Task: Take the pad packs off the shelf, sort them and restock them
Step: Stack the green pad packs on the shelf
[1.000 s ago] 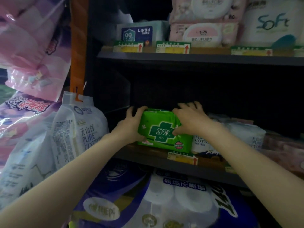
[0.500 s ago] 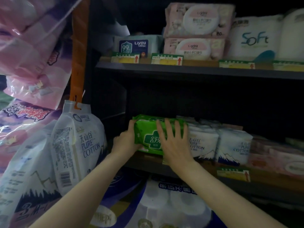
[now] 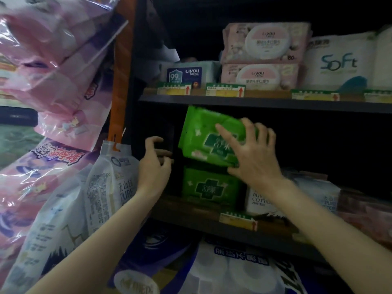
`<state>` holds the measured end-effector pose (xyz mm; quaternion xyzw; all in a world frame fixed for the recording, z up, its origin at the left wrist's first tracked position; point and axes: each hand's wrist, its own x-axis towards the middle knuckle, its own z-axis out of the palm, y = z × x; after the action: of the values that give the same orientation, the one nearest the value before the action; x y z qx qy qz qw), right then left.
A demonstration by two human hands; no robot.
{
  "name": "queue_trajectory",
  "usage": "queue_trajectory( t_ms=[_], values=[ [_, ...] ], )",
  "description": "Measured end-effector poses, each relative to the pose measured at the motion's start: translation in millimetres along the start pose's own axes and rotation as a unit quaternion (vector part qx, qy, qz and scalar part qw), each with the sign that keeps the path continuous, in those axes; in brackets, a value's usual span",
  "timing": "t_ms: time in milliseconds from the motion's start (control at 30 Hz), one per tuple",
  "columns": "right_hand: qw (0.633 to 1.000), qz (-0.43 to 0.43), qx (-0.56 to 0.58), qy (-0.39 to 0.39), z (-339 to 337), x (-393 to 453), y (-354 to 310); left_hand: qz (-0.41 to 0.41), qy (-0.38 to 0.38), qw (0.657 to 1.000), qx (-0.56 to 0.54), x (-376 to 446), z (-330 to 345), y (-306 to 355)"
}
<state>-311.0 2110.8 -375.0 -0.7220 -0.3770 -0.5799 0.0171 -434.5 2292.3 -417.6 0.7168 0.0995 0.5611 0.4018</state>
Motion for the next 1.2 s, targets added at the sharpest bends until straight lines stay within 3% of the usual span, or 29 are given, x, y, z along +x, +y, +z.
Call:
queue_trajectory(
  t_ms=[267, 467, 633, 733, 1000, 1133, 1200],
  values=[
    [0.994, -0.06, -0.058, -0.067, 18.8, 5.4, 27.5, 0.05, -0.106, 0.983, 0.141, -4.1, 26.0, -18.9],
    [0.983, -0.08, -0.028, -0.163, 47.8, 33.8, 13.5, 0.09, -0.253, 0.899, 0.345, 9.9, 62.0, -33.2],
    [0.963, -0.099, -0.035, -0.247, 93.8, 53.1, -1.6, 0.046, -0.299, 0.872, 0.384, 21.8, 85.6, -49.6],
    [0.944, -0.089, -0.069, -0.311, 118.9, 65.7, -8.3, 0.054, -0.271, 0.881, 0.383, 20.8, 95.0, -56.5],
    [0.911, -0.083, -0.112, -0.388, 142.8, 65.8, -4.3, 0.042, -0.25, 0.895, 0.368, 23.4, 100.6, -64.7],
    [0.938, -0.08, -0.075, -0.329, 109.7, 55.3, -2.9, 0.059, -0.228, 0.888, 0.396, 22.6, 98.3, -60.5],
    [0.953, -0.09, -0.042, -0.285, 81.1, 42.4, -2.0, 0.082, -0.171, 0.909, 0.372, 12.0, 94.7, -58.3]
  ],
)
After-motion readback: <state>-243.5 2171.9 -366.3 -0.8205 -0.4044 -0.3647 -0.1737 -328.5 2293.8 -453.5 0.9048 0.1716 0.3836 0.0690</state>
